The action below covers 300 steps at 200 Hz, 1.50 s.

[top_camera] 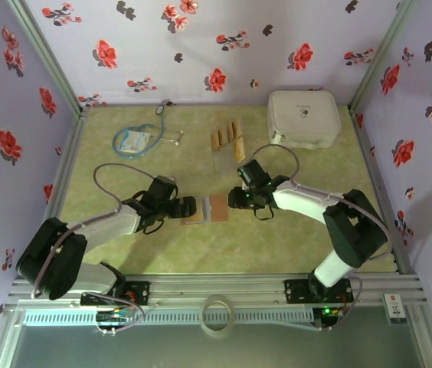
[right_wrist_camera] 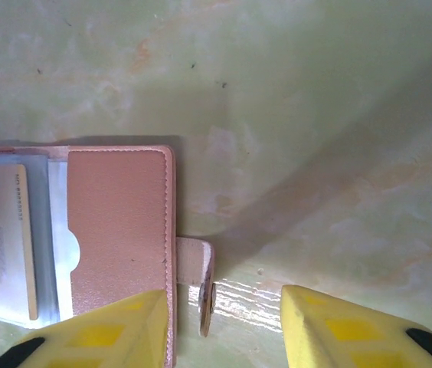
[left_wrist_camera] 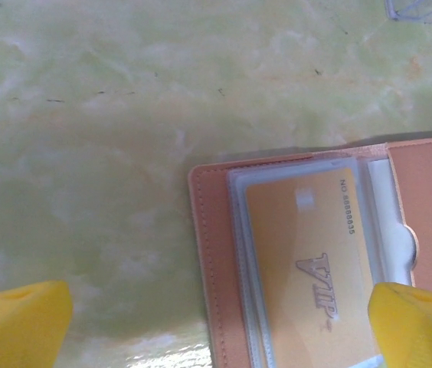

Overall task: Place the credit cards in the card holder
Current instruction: Close the card holder at the center of the table.

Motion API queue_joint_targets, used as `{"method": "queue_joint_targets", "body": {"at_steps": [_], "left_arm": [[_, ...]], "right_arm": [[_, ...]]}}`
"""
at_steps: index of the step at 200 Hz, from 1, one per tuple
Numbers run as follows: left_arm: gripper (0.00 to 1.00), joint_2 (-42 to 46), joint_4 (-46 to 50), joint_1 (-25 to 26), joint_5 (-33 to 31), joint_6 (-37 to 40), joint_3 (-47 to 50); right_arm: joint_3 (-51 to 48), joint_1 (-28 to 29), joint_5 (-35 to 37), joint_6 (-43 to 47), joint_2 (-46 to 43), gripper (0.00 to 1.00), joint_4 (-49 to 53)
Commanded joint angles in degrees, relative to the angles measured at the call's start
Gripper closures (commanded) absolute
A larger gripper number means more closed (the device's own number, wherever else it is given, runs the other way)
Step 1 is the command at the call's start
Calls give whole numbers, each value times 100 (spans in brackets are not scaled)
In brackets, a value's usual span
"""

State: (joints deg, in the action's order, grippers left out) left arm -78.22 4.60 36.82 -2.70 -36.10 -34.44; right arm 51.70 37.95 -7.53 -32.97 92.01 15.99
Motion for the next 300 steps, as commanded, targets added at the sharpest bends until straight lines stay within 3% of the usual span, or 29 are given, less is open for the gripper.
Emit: {"method": "queue_joint_targets", "body": {"at_steps": [1,42,98,224,300], "left_arm": [[0,-160,-229,71,69,-124,7],[0,-389,-365,156,94,-163,-45],[0,-677,-640,255,264,-170,-157],[0,-1116,-928,544,319,-258,-490],[0,-671,-1226,574,410,-250,-346]], "right_arm": [[131,-21,-40,113,175,63,-107],[149,-34,-110,136,209,88,-115],[-27,-34,-209,79,144,100,-223],[-224,-34,-357,-17,127,100,-430],[-210,-30,-455,-62,208,100,-544]]}}
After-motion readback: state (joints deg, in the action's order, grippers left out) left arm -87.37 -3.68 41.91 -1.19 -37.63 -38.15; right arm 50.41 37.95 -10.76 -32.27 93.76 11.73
